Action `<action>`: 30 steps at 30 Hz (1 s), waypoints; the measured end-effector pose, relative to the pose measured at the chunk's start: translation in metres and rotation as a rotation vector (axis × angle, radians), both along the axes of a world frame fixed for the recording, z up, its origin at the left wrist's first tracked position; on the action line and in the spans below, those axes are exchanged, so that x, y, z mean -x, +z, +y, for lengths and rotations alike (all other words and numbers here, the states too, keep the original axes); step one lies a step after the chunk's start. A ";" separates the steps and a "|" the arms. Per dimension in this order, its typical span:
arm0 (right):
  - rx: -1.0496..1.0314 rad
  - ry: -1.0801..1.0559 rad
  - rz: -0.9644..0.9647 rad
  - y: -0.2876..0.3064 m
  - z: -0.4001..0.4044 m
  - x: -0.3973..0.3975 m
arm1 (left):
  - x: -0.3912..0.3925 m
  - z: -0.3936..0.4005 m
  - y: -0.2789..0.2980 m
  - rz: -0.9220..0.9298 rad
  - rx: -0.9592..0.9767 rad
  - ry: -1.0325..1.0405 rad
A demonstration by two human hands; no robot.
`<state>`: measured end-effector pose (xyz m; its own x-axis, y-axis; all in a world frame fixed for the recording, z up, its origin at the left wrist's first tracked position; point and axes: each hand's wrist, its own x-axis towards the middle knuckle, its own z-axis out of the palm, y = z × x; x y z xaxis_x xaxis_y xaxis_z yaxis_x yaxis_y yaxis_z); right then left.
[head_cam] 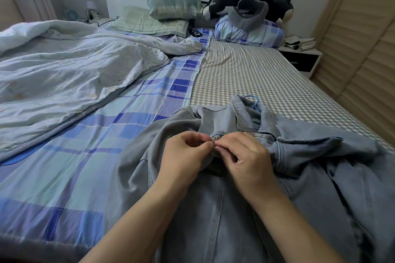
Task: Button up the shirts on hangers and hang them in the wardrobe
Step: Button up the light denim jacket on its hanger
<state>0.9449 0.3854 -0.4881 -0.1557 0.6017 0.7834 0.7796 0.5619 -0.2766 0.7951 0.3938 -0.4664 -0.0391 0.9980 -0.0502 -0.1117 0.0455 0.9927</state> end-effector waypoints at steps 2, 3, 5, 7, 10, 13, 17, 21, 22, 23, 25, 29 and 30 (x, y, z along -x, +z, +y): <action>0.001 -0.002 -0.014 -0.001 -0.002 0.001 | 0.000 0.001 -0.001 0.138 -0.057 0.038; -0.005 -0.008 -0.017 -0.001 -0.002 0.001 | 0.001 0.001 -0.002 0.208 -0.091 0.052; -0.014 -0.013 -0.027 -0.002 -0.002 0.001 | 0.002 0.001 -0.002 0.359 -0.169 0.081; -0.015 -0.020 -0.045 -0.004 -0.003 0.003 | 0.002 0.001 -0.001 0.483 -0.240 0.103; -0.017 -0.038 -0.035 -0.005 -0.005 0.005 | -0.001 0.003 0.000 0.414 -0.221 0.083; 0.029 -0.018 0.071 -0.004 -0.005 0.004 | 0.000 0.005 0.000 0.215 -0.120 0.039; 0.225 0.006 0.313 0.001 -0.006 0.006 | 0.004 0.004 0.000 0.091 -0.087 -0.039; 0.532 -0.044 0.533 0.006 -0.011 0.011 | 0.004 0.003 -0.003 0.105 -0.122 -0.045; 0.568 -0.040 0.562 0.006 -0.011 0.012 | 0.004 0.004 -0.004 0.090 -0.121 -0.048; 0.593 -0.035 0.593 0.007 -0.011 0.013 | 0.004 0.005 -0.004 0.080 -0.122 -0.054; 0.637 -0.017 0.687 0.009 -0.008 0.013 | 0.003 0.006 -0.005 0.086 -0.129 -0.063; 0.667 0.045 0.777 0.009 -0.004 0.011 | 0.000 0.005 -0.008 0.136 -0.130 -0.047; 0.659 0.051 0.758 0.008 -0.006 0.011 | 0.000 0.005 -0.008 0.129 -0.123 -0.047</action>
<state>0.9339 0.3798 -0.4798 0.2086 0.9574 0.1996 0.2481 0.1456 -0.9577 0.7947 0.3987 -0.4747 0.0091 0.9971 0.0751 0.0163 -0.0753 0.9970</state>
